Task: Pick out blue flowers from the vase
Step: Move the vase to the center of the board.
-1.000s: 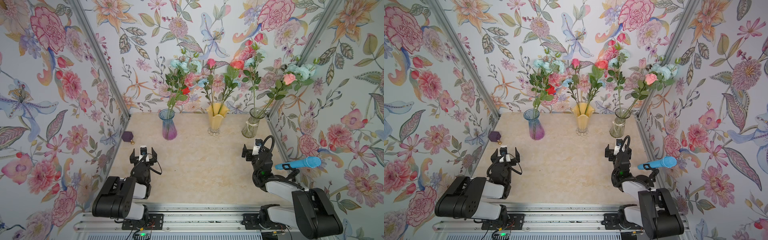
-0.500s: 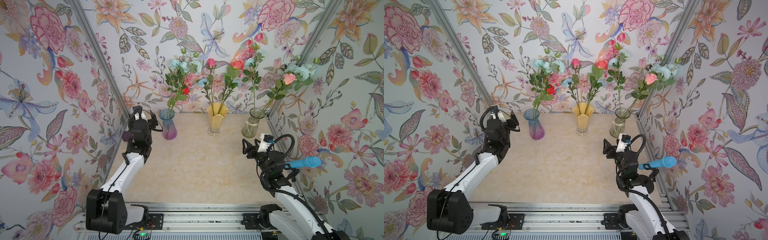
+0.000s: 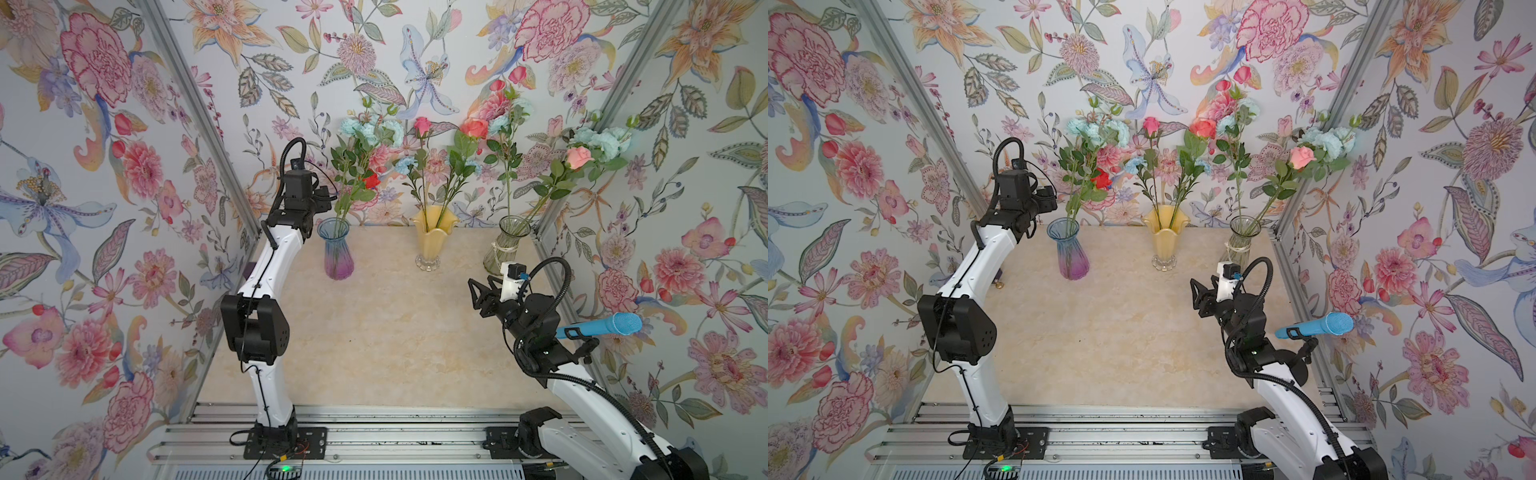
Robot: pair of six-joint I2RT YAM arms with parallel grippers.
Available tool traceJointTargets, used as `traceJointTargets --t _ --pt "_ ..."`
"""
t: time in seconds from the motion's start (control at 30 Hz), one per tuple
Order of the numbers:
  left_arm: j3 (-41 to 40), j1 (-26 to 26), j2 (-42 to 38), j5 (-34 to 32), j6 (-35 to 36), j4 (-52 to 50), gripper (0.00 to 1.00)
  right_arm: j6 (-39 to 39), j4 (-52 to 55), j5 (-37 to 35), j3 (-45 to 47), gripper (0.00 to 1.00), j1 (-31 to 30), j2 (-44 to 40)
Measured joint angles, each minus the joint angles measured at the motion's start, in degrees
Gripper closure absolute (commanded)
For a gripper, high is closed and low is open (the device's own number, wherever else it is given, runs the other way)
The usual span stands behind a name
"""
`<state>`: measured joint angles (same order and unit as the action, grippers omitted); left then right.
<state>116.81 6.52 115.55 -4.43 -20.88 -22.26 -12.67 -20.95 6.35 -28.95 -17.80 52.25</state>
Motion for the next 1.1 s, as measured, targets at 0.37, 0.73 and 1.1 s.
traceJointTargets --t 0.37,0.73,1.1 --pt "13.57 -0.63 11.8 4.83 2.23 -16.04 0.38 1.49 1.01 -1.86 -0.02 0.32 -1.86 0.48" --pt "5.55 -0.57 5.75 5.75 3.48 -15.96 0.35 1.55 1.68 -2.38 -0.7 0.29 -2.08 0.52" --pt "1.6 -0.04 0.85 7.5 4.42 -16.35 0.34 1.75 1.9 -2.49 -0.74 0.28 -2.08 0.9"
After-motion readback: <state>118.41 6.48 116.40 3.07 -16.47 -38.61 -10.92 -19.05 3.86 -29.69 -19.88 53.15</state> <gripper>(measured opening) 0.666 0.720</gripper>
